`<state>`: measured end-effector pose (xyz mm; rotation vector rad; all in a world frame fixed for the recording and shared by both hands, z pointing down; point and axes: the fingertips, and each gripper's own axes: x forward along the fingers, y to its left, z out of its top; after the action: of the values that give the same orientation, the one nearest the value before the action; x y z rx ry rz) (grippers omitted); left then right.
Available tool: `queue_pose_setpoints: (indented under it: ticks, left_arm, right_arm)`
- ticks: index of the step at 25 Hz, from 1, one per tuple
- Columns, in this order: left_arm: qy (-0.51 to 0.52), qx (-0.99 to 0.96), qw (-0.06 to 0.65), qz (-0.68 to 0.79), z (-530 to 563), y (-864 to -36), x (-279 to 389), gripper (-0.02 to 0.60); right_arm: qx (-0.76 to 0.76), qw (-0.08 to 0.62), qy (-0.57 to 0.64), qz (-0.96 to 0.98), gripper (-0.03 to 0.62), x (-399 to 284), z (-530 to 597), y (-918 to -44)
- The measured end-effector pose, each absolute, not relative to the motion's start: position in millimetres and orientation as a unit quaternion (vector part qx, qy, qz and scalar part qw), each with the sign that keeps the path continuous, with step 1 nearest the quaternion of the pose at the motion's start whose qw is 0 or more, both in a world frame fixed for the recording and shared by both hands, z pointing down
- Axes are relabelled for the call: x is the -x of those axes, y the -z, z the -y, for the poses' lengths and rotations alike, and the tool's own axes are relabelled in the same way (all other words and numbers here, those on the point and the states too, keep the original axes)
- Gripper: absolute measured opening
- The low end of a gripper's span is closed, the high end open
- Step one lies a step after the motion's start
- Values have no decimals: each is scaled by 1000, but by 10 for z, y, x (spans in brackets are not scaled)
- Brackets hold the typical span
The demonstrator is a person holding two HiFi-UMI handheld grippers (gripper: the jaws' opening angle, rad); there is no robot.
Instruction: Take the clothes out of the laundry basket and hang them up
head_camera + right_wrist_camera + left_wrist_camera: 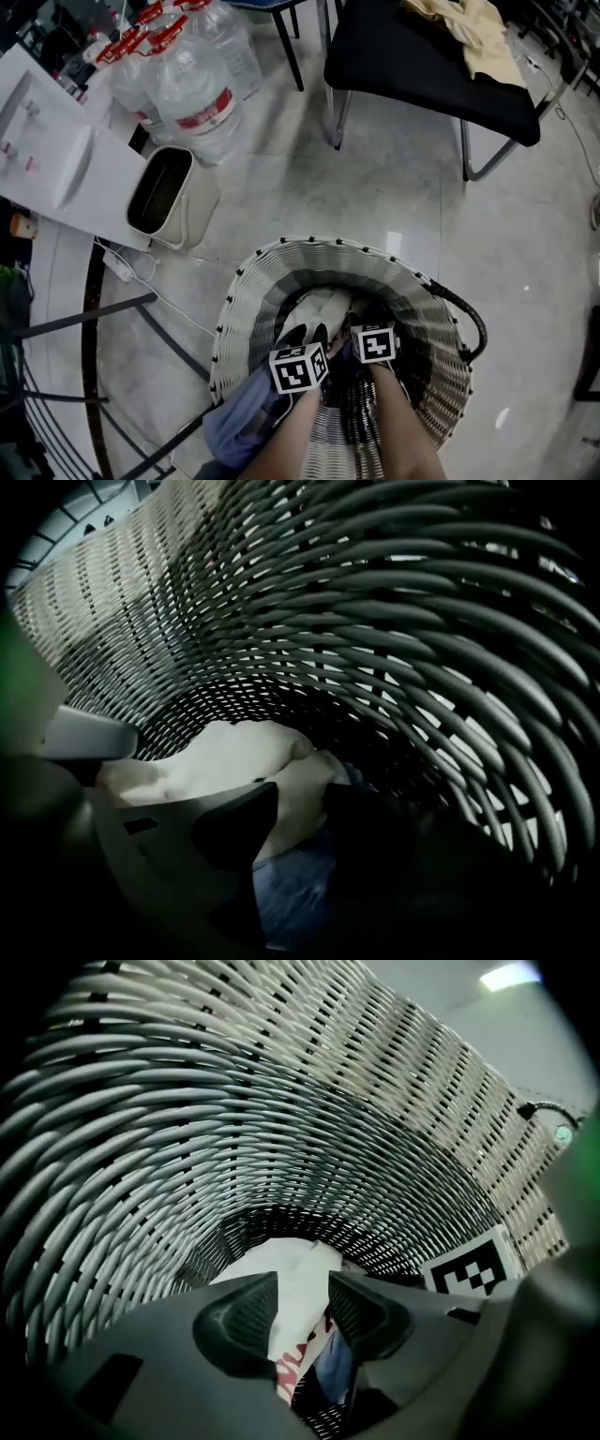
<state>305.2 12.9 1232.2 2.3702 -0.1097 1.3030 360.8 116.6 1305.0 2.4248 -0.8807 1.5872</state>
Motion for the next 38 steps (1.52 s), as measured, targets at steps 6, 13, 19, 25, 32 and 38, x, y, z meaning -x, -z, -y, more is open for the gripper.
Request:
queue_pose_setpoints:
  ticks: [6, 13, 19, 25, 32, 38]
  left_arm:
    - [-470, -855, 216, 44, -133, -12305, -3054, 174]
    - [-449, -867, 214, 41, -220, -11834, -3140, 173]
    - [-443, -868, 219, 52, -146, -11188, -3063, 166]
    - [-445, -867, 218, 54, -109, -10347, -2907, 161]
    - [-429, -870, 240, 52, -113, -9332, -2817, 158]
    - [-398, -882, 248, 39, -109, -8387, -2709, 158]
  right_arm:
    - [-801, 72, -505, 313, 28, -3626, -1098, -12933]
    - [-809, 71, -474, 340, 23, -3550, -934, -12315]
    - [-824, 30, -435, 362, 21, -3498, -776, -11415]
    - [-832, -9, -409, 373, 21, -3395, -742, -10310]
    - [-851, -33, -363, 378, 21, -3394, -822, -8892]
    - [-863, -36, -314, 394, 21, -3377, -818, -7643]
